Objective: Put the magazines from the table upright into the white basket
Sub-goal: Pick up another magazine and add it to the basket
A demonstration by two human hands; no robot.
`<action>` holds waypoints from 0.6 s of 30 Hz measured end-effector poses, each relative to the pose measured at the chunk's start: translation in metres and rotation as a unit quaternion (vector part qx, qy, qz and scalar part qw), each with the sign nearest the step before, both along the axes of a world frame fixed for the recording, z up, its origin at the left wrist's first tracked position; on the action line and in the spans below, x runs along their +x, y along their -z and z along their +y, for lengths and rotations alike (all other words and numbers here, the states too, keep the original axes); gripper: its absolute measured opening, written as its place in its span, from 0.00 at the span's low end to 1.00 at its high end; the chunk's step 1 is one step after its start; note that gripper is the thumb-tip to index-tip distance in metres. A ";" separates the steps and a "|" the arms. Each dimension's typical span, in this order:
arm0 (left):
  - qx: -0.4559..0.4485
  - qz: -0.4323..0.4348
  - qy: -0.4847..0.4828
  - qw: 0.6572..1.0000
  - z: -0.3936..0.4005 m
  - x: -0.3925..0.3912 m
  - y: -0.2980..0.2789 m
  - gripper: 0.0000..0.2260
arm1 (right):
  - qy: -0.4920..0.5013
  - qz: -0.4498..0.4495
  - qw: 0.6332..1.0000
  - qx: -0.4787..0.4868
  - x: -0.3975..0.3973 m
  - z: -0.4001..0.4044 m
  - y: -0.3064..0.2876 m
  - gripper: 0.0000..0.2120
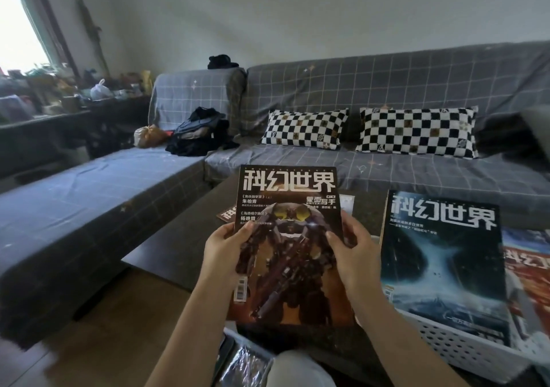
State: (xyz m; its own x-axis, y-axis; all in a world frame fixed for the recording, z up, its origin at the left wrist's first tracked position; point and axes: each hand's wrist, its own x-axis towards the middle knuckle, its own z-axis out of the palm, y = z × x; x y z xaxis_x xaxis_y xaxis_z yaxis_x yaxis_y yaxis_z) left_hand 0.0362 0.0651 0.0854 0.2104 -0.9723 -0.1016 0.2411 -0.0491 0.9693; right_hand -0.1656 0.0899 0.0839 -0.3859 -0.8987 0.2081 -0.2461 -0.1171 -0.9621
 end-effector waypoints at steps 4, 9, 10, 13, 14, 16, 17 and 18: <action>-0.018 0.022 0.038 0.999 0.000 -0.050 -0.018 0.10 | 0.009 -0.095 0.995 0.020 -0.052 0.014 -0.021 0.22; -0.038 -0.006 0.072 0.997 -0.008 -0.127 -0.027 0.06 | 0.063 -0.130 0.989 -0.014 -0.120 0.028 -0.033 0.20; -0.046 -0.014 0.075 0.996 -0.011 -0.143 -0.027 0.05 | 0.077 -0.132 0.988 -0.022 -0.133 0.030 -0.034 0.21; -0.050 -0.023 0.092 0.994 -0.020 -0.190 -0.021 0.05 | 0.114 -0.115 0.986 -0.038 -0.169 0.030 -0.031 0.19; -0.040 -0.025 0.097 0.994 -0.023 -0.204 -0.017 0.06 | 0.125 -0.104 0.986 -0.037 -0.179 0.030 -0.029 0.18; -0.026 -0.041 0.102 0.994 -0.031 -0.226 -0.006 0.09 | 0.147 -0.087 0.985 -0.025 -0.197 0.027 -0.021 0.18; -0.024 -0.059 0.104 0.993 -0.034 -0.234 -0.001 0.09 | 0.158 -0.078 0.984 -0.014 -0.205 0.025 -0.016 0.19; -0.024 -0.078 0.106 0.991 -0.038 -0.241 0.005 0.08 | 0.165 -0.071 0.984 -0.003 -0.211 0.024 -0.011 0.20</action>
